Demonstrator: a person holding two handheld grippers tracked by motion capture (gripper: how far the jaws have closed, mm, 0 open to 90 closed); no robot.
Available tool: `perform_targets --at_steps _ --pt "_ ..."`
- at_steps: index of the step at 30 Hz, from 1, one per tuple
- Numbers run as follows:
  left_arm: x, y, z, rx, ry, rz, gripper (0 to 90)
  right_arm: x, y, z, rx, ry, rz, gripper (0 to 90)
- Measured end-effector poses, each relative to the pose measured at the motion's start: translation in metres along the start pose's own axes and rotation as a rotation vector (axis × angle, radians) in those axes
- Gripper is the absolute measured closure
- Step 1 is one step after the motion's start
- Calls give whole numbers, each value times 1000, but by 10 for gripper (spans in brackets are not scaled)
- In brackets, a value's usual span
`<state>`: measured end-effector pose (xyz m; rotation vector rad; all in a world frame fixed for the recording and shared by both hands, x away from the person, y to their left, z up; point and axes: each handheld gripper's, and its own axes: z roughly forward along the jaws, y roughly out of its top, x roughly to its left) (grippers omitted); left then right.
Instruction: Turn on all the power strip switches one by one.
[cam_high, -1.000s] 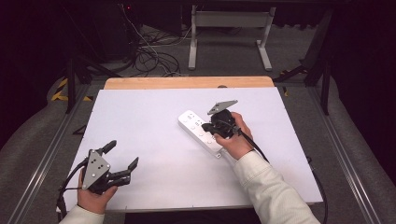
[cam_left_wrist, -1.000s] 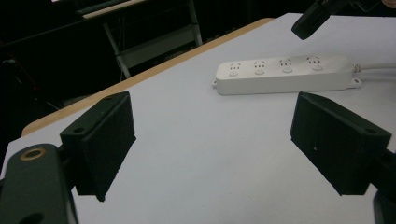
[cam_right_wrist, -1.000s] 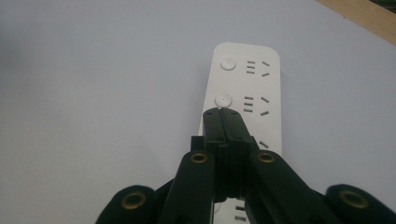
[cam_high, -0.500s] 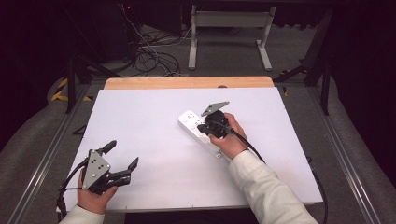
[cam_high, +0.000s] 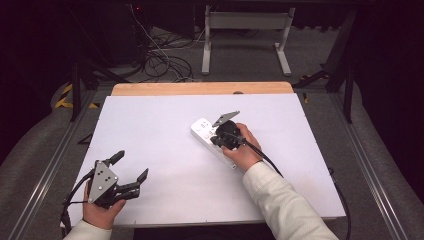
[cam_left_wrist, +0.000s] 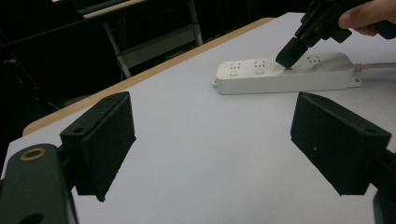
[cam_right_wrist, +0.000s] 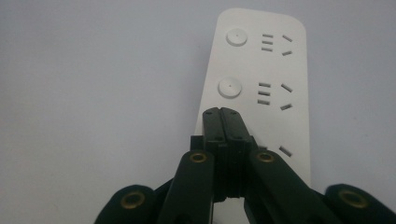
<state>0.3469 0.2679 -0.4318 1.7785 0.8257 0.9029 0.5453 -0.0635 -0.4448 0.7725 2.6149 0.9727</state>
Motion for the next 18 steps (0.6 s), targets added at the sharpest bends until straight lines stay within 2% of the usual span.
perform_targets --at_steps 18 --pt "1 0 -1 -2 5 10 149 1 -3 1 11 -8 10 900"
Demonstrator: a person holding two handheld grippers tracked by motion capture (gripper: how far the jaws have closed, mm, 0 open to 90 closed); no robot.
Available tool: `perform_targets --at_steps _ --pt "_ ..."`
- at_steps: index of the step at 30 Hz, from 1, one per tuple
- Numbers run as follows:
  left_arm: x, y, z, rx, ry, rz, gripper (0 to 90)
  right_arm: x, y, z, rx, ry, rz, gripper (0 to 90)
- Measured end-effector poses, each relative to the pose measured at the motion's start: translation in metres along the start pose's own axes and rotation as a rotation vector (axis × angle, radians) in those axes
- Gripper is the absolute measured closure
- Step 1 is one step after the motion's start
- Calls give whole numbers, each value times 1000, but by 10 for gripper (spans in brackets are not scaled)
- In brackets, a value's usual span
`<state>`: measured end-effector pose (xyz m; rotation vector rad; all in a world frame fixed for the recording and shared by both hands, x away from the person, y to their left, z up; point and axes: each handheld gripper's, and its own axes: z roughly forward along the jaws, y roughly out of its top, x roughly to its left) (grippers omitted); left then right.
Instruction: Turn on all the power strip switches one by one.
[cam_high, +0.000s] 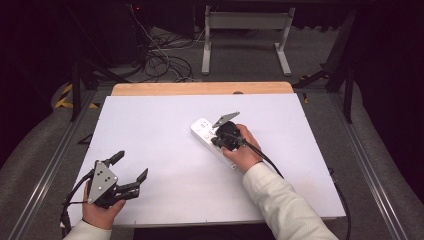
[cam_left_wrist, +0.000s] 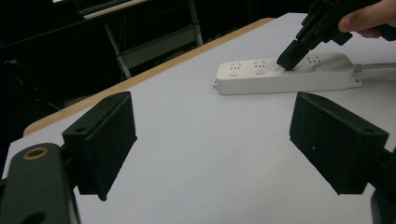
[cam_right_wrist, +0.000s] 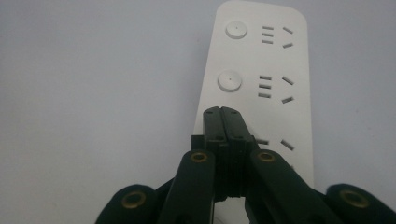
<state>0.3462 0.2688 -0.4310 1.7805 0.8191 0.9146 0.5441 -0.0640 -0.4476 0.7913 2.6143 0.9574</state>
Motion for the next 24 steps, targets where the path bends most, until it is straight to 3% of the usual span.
perform_targets --at_steps 14,17,24 --pt "-1 0 0 1 -4 -6 149 -1 -1 1 10 18 7 900" --pt "-1 0 0 1 -4 -8 149 1 -1 2 13 1 -6 900" --pt "-1 0 0 2 -5 -10 150 0 -3 2 7 1 23 900"
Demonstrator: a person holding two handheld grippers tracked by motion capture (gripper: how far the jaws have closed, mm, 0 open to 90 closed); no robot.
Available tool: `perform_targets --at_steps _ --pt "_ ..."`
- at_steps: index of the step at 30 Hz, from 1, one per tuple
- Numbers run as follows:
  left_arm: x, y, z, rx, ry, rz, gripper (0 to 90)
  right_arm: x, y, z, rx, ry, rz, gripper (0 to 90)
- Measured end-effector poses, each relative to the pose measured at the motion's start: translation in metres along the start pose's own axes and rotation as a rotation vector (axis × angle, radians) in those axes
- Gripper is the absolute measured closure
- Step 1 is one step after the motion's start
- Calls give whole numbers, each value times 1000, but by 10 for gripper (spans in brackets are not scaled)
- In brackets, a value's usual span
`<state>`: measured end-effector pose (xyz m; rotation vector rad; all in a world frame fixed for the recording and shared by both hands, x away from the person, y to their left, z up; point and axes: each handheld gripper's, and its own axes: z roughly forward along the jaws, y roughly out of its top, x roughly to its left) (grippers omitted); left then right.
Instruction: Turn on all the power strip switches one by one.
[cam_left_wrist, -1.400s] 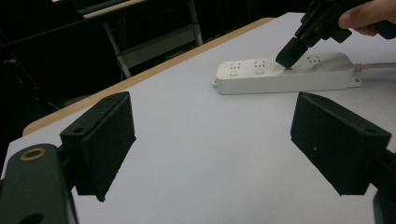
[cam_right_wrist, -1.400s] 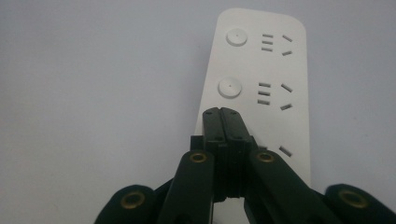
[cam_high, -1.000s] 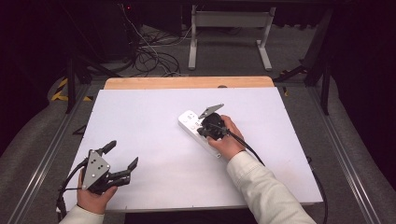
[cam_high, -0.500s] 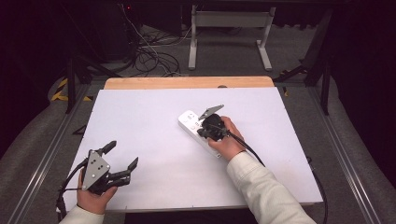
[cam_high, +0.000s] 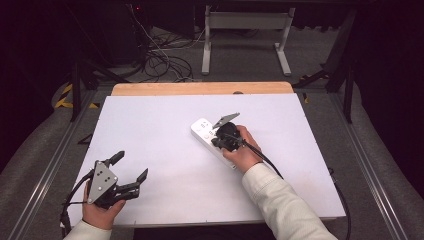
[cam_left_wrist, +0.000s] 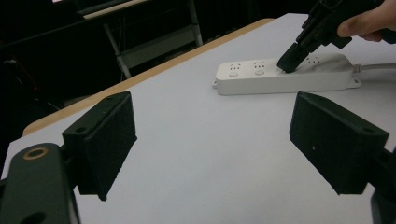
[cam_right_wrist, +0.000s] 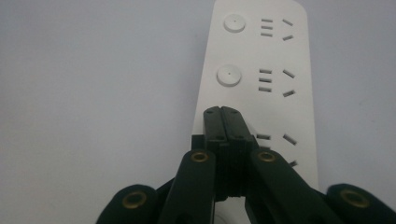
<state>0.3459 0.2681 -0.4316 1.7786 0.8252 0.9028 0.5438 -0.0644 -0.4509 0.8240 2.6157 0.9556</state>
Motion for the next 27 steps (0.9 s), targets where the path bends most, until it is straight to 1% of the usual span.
perform_targets --at_steps 2,3,4,5,6,7,9,11,12,14,18,21,22,25,27 --pt "0 0 0 1 -1 -1 149 -2 2 -2 7 9 1 900" --pt "0 0 0 1 -1 -1 150 -4 4 -5 -1 -1 4 900" --pt "0 0 1 0 1 -2 149 -5 5 -10 -37 19 13 900" --pt "1 0 1 -2 3 -3 149 -6 6 -15 -83 51 38 900" --pt "1 0 1 -3 3 -6 150 -7 9 -20 -112 65 47 900" --pt "1 -1 1 1 2 -10 149 -7 11 -24 -122 65 45 900" --pt "2 -1 2 4 3 0 149 -6 15 -28 -125 43 21 900" --pt "1 0 2 6 4 4 150 -6 18 -30 -125 34 20 900" --pt "1 0 1 3 2 -4 149 -7 19 -30 -124 29 17 900" --pt "1 0 1 0 4 -2 149 -7 22 -30 -126 24 20 900" --pt "1 -1 1 0 4 -4 149 -6 27 -30 -126 9 11 900" --pt "2 -1 1 -2 4 -4 149 -8 30 -28 -125 8 14 900" --pt "2 -1 1 -2 4 -4 149 -8 30 -26 -125 5 21 900" --pt "2 0 1 -2 5 -3 149 -10 30 -19 -113 2 20 900" --pt "2 -1 1 -1 5 -1 149 -10 30 -14 -109 7 27 900"
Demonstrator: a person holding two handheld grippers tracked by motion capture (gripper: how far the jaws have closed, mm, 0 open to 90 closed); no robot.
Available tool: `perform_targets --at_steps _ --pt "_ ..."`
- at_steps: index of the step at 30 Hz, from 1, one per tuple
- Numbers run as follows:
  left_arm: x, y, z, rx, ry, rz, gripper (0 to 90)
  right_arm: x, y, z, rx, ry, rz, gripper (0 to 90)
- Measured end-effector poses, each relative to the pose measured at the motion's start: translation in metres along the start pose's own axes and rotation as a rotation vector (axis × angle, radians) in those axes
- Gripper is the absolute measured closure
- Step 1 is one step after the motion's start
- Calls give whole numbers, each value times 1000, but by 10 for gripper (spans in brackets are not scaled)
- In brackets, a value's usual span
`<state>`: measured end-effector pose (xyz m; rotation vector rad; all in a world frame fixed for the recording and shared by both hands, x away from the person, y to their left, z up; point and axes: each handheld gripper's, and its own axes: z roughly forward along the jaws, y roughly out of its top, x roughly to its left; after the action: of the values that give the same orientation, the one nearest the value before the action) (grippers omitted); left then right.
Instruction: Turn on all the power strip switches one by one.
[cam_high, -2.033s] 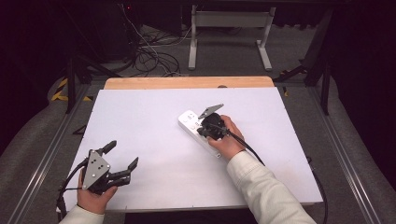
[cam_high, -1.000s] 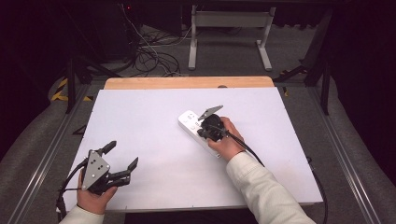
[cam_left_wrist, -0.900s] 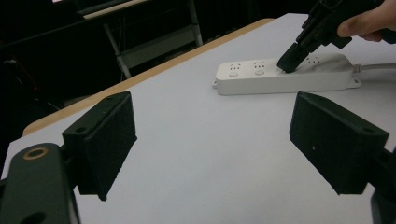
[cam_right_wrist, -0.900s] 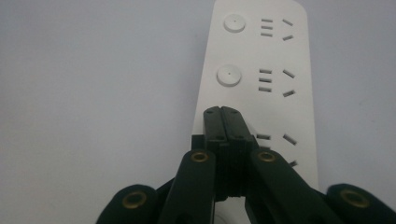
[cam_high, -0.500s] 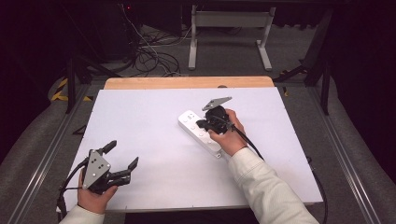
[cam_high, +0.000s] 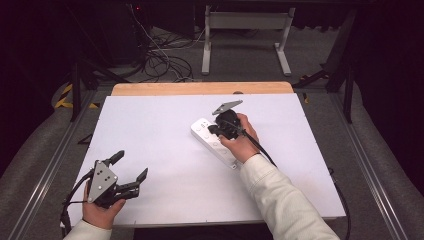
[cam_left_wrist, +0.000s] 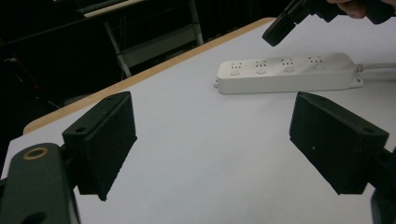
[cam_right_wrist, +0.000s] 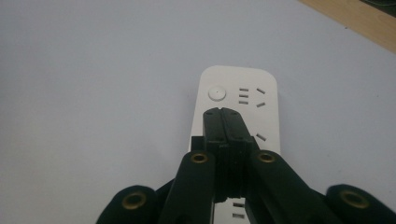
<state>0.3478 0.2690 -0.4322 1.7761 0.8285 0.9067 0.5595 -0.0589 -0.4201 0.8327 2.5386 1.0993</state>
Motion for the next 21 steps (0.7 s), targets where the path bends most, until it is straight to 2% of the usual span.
perform_targets --at_steps 7,17,21 --pt "0 0 0 2 -1 -2 150 2 -3 18 30 -5 -2 900" --pt "0 0 0 5 0 11 149 2 -5 32 50 -10 2 900" --pt "0 0 0 5 -3 1 149 2 -5 36 55 -6 3 900"
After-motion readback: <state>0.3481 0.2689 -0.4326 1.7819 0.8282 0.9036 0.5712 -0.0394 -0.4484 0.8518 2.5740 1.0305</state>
